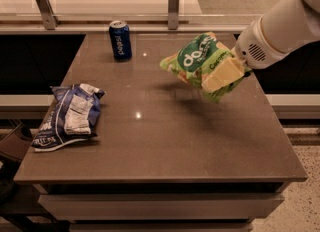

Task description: Move green rice chip bag near blue chip bag

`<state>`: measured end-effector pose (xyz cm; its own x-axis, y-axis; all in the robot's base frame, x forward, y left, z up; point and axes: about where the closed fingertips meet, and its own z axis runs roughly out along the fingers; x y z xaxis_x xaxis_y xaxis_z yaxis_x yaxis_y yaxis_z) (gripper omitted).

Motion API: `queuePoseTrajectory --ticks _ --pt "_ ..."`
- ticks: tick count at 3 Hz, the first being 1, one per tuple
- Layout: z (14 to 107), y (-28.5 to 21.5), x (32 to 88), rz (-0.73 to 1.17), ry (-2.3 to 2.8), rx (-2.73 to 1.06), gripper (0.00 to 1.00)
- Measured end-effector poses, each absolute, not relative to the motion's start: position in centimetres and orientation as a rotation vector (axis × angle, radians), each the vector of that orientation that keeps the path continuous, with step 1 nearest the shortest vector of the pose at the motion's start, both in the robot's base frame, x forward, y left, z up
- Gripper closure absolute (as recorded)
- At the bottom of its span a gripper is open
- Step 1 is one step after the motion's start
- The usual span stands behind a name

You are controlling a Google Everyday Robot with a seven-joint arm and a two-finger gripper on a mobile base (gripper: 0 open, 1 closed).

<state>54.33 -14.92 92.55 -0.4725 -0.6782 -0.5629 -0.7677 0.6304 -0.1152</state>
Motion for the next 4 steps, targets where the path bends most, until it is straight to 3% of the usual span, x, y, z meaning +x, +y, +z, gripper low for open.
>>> queuePoseTrajectory --ticks 4 --pt "91.2 -4.1 46.0 0.316 2.273 -1.027 1.00"
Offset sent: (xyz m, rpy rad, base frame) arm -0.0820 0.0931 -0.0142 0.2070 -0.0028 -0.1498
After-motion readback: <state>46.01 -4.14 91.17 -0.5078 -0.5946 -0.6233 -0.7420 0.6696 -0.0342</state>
